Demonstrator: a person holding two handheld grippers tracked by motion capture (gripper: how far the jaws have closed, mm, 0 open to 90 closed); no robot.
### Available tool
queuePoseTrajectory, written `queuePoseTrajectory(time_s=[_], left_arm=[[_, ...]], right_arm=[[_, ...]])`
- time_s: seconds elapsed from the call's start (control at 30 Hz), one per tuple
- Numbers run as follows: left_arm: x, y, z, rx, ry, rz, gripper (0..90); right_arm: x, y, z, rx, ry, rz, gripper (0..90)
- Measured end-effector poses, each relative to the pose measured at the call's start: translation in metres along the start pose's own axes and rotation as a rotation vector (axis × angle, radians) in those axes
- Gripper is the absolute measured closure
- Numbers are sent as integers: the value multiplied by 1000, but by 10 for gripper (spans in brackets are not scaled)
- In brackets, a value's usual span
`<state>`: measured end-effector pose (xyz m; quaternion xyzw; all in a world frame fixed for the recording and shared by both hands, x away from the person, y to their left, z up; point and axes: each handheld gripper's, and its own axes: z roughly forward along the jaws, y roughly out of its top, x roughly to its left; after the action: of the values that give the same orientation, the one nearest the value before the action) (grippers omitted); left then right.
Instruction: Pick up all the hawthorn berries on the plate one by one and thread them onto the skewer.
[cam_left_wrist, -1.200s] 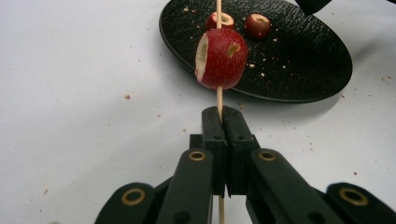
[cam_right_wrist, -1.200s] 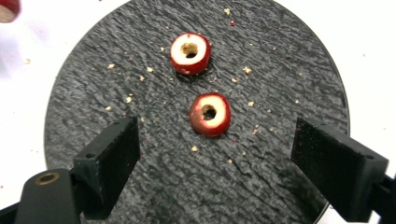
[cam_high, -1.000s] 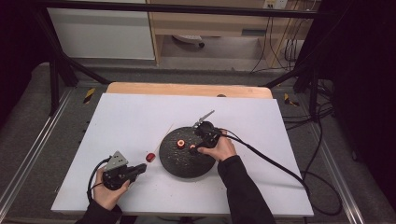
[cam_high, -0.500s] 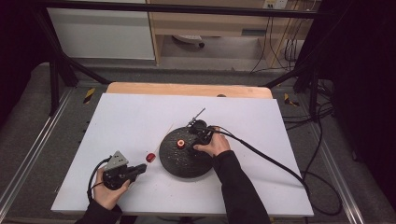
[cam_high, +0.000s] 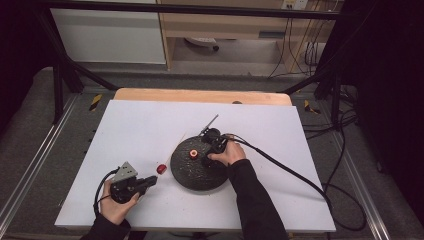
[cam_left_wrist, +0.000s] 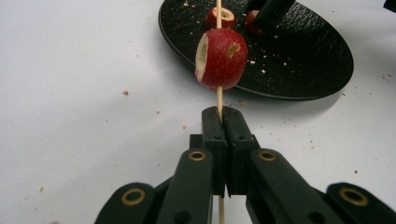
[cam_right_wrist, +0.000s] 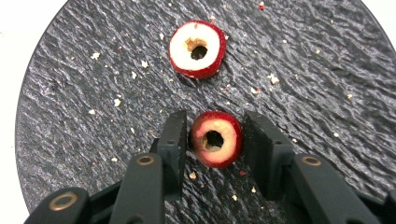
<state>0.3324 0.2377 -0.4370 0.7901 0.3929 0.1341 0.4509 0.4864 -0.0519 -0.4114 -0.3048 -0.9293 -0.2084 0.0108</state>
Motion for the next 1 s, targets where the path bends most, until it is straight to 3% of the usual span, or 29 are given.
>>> queuePoseTrajectory(time_s=[0.53,1.0], left_arm=[[-1,0,0,1,-2,6,888],[-2,0,-1,-6,-2,6,888]], right_arm=[[2,0,-6,-23,-5,20,626],[14,-7,-27,-128,7,59,627]])
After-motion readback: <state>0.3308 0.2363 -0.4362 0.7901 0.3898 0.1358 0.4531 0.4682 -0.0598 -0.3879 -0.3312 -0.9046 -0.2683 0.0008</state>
